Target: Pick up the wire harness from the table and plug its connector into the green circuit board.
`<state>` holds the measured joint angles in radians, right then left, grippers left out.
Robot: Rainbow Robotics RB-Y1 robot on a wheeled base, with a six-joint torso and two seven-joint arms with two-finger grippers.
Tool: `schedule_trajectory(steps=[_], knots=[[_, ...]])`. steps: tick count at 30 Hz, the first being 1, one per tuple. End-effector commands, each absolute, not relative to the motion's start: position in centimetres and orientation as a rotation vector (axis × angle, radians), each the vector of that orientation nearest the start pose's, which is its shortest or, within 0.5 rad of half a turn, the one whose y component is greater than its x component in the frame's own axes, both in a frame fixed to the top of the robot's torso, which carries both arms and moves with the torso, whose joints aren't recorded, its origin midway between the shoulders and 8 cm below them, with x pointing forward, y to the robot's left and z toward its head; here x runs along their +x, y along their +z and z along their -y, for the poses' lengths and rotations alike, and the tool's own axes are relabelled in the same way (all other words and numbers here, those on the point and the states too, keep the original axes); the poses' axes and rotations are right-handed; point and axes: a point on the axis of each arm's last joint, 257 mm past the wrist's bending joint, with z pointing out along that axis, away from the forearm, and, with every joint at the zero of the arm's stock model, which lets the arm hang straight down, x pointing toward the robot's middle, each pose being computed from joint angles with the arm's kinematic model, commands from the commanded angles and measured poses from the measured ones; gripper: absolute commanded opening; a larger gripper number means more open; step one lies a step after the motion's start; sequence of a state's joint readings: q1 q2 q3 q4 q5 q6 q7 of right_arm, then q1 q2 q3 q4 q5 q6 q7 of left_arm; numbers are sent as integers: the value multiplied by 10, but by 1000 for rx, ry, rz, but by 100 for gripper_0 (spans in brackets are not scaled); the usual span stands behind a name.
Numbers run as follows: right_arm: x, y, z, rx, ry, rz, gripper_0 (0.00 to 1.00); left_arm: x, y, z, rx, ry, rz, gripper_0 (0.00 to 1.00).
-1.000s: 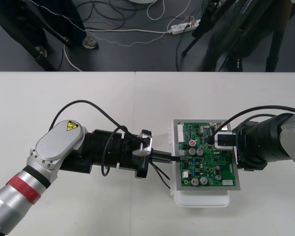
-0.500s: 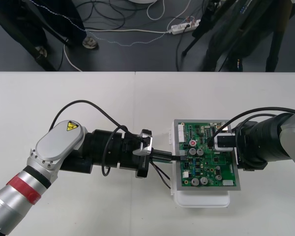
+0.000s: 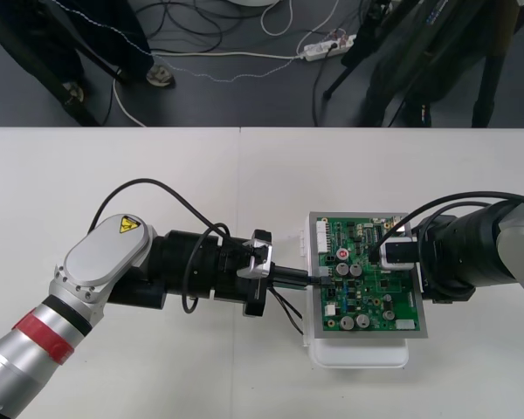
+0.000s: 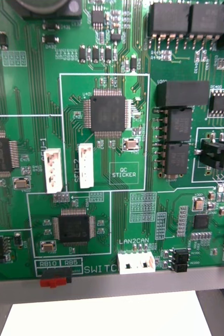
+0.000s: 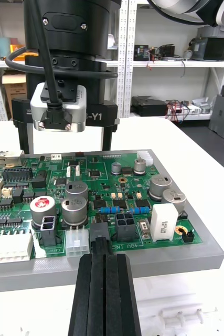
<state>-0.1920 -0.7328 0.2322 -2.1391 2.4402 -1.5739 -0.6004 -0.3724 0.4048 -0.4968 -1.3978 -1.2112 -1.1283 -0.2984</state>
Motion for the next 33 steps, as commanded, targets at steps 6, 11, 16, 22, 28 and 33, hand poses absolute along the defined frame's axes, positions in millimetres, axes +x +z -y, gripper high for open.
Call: schedule_trajectory(steps=[6,11,16,22,28,33], knots=[[395,-251,211,-1993,-298,-1807,100,328,-213,80,1532,-900,-881,0],[395,-251,211,-1993,-298,-1807,100,328,-215,81,1536,-897,-885,0],[395,-251,211,-1993,-298,-1807,100,328,-216,82,1536,-895,-889,0],[395,-251,211,-1992,-297,-1807,100,332,-218,83,1532,-877,-902,0],[396,-251,212,-1993,-303,-1808,100,334,-218,86,1520,-869,-909,0],[396,-251,212,-1992,-305,-1810,100,335,-217,89,1517,-867,-907,0]])
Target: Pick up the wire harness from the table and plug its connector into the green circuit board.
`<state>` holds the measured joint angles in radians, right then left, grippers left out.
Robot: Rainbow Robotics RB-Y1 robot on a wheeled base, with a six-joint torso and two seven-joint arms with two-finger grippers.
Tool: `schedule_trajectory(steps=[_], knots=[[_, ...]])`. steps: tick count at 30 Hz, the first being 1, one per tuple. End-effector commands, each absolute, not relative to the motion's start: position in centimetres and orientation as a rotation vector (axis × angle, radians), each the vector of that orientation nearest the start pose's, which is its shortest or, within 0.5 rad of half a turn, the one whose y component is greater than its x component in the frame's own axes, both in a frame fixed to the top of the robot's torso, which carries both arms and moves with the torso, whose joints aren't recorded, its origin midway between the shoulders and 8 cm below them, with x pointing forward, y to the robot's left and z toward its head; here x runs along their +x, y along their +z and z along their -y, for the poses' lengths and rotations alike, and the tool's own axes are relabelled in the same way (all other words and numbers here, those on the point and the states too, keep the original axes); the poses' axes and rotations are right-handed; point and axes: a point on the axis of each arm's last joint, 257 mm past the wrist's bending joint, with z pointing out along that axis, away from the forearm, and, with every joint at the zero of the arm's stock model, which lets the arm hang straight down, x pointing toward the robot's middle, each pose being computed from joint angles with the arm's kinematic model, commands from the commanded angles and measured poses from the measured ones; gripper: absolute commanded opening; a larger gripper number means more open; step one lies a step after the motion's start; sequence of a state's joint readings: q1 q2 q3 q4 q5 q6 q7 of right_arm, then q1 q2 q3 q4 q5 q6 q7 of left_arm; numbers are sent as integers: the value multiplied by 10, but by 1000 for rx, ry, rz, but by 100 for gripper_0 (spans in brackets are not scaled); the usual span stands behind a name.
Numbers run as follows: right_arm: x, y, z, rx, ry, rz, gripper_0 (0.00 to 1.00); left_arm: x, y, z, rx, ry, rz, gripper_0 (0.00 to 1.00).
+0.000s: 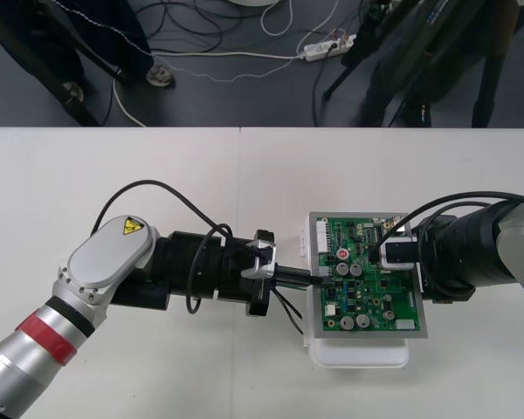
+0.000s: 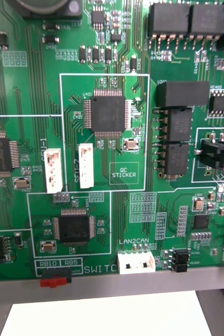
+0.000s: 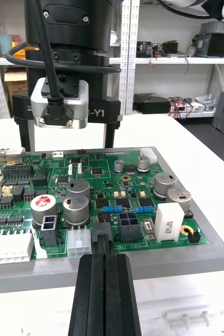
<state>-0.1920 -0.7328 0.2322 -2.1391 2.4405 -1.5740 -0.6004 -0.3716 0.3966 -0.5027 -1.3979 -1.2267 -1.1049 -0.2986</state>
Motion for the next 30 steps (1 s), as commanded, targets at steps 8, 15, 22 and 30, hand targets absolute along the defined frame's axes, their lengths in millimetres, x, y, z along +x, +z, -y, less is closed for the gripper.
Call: schedule_trajectory(steps=[8,15,22,30], knots=[[396,-251,212,-1988,-306,-1812,100,333,-218,93,1519,-866,-903,0],[396,-251,212,-1985,-305,-1815,100,333,-217,96,1515,-865,-900,0],[396,-251,213,-1986,-303,-1816,100,333,-218,94,1518,-865,-903,0],[397,-251,214,-1987,-313,-1815,100,338,-222,82,1525,-850,-922,0]])
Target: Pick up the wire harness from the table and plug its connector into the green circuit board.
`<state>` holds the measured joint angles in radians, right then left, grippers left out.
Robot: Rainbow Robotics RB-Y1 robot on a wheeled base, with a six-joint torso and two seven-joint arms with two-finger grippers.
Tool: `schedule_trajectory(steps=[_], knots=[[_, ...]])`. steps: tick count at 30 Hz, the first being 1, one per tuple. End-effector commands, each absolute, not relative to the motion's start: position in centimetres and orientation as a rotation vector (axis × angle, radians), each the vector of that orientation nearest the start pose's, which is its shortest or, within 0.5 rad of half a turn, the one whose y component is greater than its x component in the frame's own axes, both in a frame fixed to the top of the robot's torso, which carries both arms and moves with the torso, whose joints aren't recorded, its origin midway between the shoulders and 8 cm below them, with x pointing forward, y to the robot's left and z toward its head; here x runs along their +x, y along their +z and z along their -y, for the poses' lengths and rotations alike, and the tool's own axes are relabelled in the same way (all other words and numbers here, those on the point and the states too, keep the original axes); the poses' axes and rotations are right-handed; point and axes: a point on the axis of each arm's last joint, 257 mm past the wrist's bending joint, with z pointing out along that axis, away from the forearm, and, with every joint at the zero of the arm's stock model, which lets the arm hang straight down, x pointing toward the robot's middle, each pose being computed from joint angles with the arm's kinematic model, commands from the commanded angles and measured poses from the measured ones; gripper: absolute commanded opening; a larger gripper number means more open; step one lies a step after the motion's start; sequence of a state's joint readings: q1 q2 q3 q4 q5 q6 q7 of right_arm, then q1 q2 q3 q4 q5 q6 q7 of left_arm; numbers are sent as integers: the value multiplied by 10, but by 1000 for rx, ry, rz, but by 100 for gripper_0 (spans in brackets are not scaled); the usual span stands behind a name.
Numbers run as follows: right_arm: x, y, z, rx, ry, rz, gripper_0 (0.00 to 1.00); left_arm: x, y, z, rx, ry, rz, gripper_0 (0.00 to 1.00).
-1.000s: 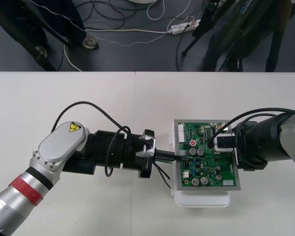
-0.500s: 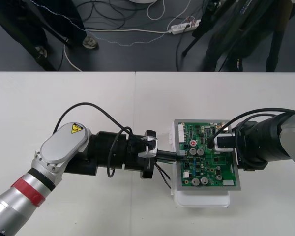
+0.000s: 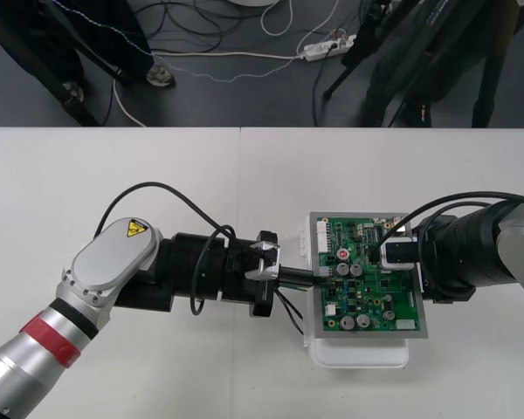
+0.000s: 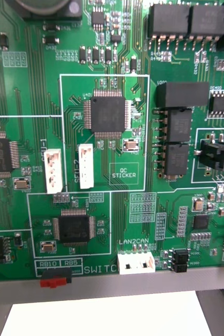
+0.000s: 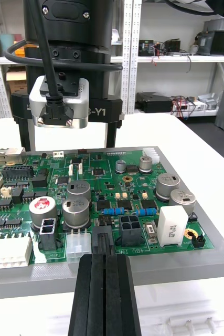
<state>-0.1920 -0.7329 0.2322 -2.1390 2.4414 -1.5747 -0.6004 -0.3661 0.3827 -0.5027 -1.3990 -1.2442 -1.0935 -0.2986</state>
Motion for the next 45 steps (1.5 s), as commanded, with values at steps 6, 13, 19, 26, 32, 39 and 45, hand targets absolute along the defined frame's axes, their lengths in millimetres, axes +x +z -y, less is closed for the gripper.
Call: schedule_trajectory(steps=[6,13,19,26,32,39,45], knots=[[399,-251,217,-1988,-332,-1815,100,346,-221,68,1514,-839,-944,47],[404,-247,235,-1997,-401,-1828,100,362,-226,33,1505,-791,-997,48],[393,-254,261,-2030,-375,-1876,100,377,-218,-16,1493,-693,-1036,48],[383,-246,288,-2086,-303,-1869,100,393,-205,-80,1493,-603,-1086,48],[380,-212,301,-2085,-241,-1799,100,395,-185,-138,1493,-598,-1160,48],[375,-168,284,-1980,-92,-1734,100,390,-144,-181,1474,-631,-1218,48],[363,-132,258,-1873,110,-1663,100,383,-106,-196,1490,-615,-1255,48]])
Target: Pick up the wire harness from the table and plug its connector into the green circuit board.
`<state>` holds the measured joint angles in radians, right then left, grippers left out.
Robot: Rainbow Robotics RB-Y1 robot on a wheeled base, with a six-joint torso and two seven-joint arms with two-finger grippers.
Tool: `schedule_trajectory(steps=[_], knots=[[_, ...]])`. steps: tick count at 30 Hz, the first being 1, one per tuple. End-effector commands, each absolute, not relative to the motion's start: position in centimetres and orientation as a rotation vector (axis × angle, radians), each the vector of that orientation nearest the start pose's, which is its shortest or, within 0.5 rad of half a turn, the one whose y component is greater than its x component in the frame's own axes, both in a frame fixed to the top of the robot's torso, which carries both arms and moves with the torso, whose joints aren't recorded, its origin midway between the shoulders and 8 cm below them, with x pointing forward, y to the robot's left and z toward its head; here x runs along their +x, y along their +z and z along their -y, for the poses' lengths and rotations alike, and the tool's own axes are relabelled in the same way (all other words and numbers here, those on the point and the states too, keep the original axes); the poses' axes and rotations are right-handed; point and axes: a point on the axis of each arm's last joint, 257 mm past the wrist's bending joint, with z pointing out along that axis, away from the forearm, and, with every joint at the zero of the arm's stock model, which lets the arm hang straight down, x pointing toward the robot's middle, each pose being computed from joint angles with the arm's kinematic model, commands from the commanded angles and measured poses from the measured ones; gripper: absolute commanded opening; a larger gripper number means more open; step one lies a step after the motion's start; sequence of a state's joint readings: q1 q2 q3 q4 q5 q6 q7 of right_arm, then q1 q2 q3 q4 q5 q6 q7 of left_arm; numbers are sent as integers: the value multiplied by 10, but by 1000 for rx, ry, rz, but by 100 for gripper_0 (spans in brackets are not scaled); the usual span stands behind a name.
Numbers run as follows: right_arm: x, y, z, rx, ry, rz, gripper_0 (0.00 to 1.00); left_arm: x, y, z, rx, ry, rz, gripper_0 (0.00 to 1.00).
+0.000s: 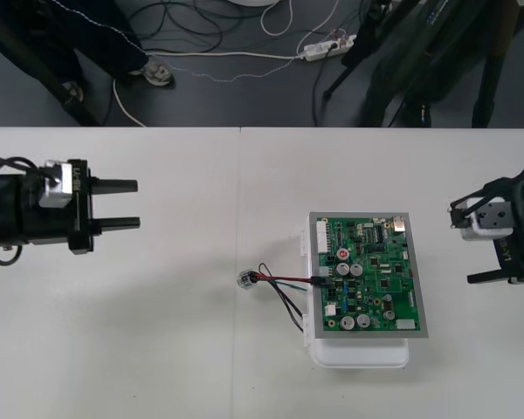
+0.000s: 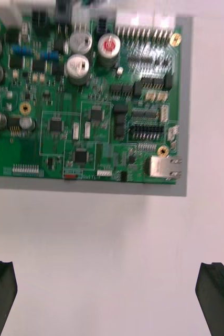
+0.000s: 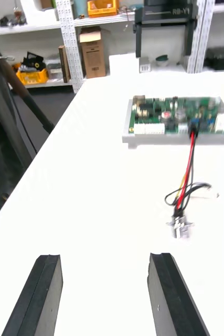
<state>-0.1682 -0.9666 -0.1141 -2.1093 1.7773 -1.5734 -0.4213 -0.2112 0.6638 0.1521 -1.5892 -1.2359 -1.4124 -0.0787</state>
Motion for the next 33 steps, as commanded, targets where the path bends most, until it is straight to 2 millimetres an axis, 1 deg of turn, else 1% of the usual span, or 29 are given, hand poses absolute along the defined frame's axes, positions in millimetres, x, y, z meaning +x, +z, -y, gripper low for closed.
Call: schedule_trajectory(steps=[1,2,3,4,7,10,12,13,14,15,17,19,22,26,33], knots=[[359,-126,253,-1844,169,-1654,100,381,-99,-197,1492,-616,-1261,48],[358,-122,251,-1828,202,-1646,100,380,-94,-198,1494,-616,-1261,48],[354,-114,247,-1788,273,-1637,100,379,-83,-199,1494,-616,-1266,47],[353,-111,245,-1769,309,-1633,100,378,-78,-199,1495,-619,-1268,48],[349,-93,234,-1711,430,-1590,100,378,-51,-197,1499,-617,-1263,48],[345,-78,226,-1693,481,-1548,100,381,-31,-194,1511,-598,-1253,48],[346,-68,223,-1683,484,-1527,100,383,-21,-191,1513,-592,-1247,48],[346,-58,221,-1667,493,-1513,100,385,-13,-189,1515,-590,-1242,47],[346,-54,221,-1654,498,-1516,100,385,-9,-188,1516,-588,-1236,48],[347,-43,219,-1625,508,-1512,100,386,-2,-184,1515,-590,-1230,48],[347,-27,214,-1590,525,-1500,100,386,9,-179,1516,-592,-1222,48],[344,-16,210,-1565,537,-1496,100,386,16,-175,1520,-590,-1219,48],[336,-10,200,-1560,553,-1493,100,385,22,-168,1528,-602,-1212,48],[326,-7,191,-1573,563,-1492,100,384,21,-163,1540,-607,-1211,48],[321,-4,187,-1587,565,-1475,100,385,21,-162,1535,-607,-1214,47]])
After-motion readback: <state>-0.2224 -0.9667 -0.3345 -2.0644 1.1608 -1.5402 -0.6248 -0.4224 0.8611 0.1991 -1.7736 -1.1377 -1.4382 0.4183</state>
